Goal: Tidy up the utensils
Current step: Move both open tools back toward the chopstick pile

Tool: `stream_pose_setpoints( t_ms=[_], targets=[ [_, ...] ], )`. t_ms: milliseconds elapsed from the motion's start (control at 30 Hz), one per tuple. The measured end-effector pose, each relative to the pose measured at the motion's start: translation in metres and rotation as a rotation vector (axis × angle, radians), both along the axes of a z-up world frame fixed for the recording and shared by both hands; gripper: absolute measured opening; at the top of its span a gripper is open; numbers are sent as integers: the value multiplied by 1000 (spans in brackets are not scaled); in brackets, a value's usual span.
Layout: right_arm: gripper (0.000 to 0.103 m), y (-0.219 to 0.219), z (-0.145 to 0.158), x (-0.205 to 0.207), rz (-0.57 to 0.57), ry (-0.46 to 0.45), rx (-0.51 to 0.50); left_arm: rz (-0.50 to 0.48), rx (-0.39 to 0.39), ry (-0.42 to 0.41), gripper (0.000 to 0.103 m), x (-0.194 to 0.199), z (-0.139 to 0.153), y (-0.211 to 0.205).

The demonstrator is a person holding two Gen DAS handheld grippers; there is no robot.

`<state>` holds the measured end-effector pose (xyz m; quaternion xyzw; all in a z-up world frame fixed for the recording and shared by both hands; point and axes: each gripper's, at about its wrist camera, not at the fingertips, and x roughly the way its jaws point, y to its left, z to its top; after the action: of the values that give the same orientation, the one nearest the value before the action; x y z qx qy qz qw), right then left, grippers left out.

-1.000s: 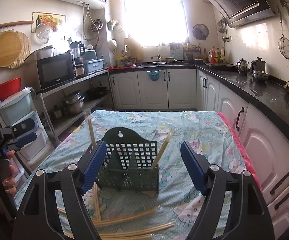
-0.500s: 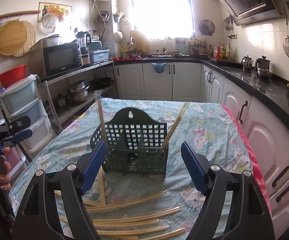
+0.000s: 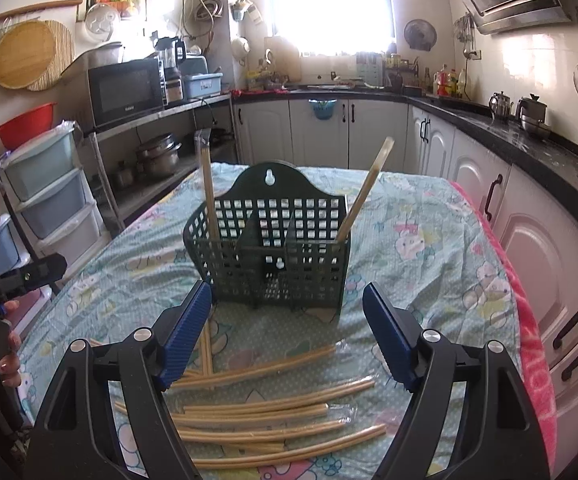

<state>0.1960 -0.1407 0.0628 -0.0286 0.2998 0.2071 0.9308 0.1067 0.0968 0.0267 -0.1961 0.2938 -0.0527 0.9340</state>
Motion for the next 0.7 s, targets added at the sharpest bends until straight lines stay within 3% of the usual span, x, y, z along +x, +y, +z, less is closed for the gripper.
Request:
stream_pose_setpoints(
  t_ms=[367,700],
  targets=[
    [76,3,-25,-2,-5,52,-31,-30,9,123,93,-7,-35,-6],
    [76,2,-41,2,-16,86,-55,-56,-53,222,92,-24,-62,2]
  ],
)
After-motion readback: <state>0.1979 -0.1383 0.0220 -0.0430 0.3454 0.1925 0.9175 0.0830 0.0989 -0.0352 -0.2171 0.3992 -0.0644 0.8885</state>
